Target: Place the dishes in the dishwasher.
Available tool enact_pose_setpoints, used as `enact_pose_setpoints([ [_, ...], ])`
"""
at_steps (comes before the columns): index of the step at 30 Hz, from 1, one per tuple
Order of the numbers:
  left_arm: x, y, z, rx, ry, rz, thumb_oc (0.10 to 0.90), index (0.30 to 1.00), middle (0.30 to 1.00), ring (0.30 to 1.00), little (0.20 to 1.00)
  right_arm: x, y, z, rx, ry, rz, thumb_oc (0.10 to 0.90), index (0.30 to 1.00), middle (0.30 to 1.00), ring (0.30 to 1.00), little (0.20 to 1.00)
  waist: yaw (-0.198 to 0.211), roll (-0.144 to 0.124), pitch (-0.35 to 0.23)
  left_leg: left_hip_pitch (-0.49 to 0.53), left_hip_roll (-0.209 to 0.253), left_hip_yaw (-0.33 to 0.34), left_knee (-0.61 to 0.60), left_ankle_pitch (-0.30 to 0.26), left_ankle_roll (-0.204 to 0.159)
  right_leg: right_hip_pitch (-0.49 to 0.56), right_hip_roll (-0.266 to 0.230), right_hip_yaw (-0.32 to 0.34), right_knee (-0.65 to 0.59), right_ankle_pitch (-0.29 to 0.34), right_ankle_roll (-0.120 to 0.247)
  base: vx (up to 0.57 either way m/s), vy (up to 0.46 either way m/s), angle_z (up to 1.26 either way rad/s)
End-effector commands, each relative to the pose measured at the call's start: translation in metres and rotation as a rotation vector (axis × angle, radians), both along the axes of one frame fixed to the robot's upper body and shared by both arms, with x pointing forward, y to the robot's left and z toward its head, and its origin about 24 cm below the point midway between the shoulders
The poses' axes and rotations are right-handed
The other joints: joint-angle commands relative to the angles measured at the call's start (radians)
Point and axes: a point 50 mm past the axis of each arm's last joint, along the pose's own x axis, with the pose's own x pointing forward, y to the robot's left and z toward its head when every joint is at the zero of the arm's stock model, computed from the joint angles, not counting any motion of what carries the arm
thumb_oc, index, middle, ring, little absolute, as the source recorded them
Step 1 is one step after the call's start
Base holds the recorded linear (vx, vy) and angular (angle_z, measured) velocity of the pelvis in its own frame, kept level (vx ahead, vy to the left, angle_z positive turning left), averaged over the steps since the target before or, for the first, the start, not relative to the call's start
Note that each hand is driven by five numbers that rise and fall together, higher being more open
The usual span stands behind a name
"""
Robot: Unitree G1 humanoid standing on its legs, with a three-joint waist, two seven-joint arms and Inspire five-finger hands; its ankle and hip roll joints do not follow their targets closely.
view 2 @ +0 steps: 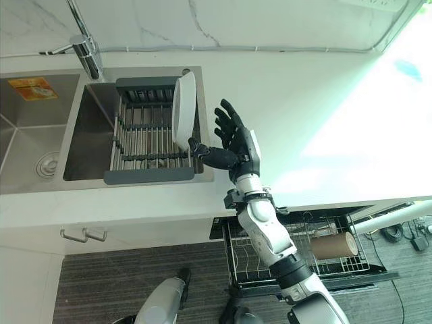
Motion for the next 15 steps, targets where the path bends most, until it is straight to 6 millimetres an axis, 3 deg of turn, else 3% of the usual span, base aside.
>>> enact_pose_setpoints([
  [1, -0.025, 0.014, -0.002, 0.048, 0.076, -0.038, 0.800, 0.900, 0.900, 0.900, 0.900, -0.007, 0.005, 0.074, 0.105, -0.346, 0.019, 0.800, 0.900, 0.900, 0.900, 0.900, 0.012, 0.003, -0.028, 0.027, 0.021, -0.028, -0.060, -0.048, -0.029, 0.060, -0.061, 0.027, 0.005, -0.082, 0.072, 0.00, 0.000, 0.00],
  [15, -0.029, 0.019, -0.001, 0.045, 0.094, -0.015, 0.800, 0.900, 0.900, 0.900, 0.900, -0.002, 0.016, 0.077, 0.112, -0.329, 0.037, 0.800, 0.900, 0.900, 0.900, 0.900, 0.035, 0.008, -0.019, 0.031, 0.019, -0.027, -0.060, -0.049, -0.028, 0.072, -0.081, 0.009, 0.005, -0.079, 0.081, 0.00, 0.007, 0.04],
])
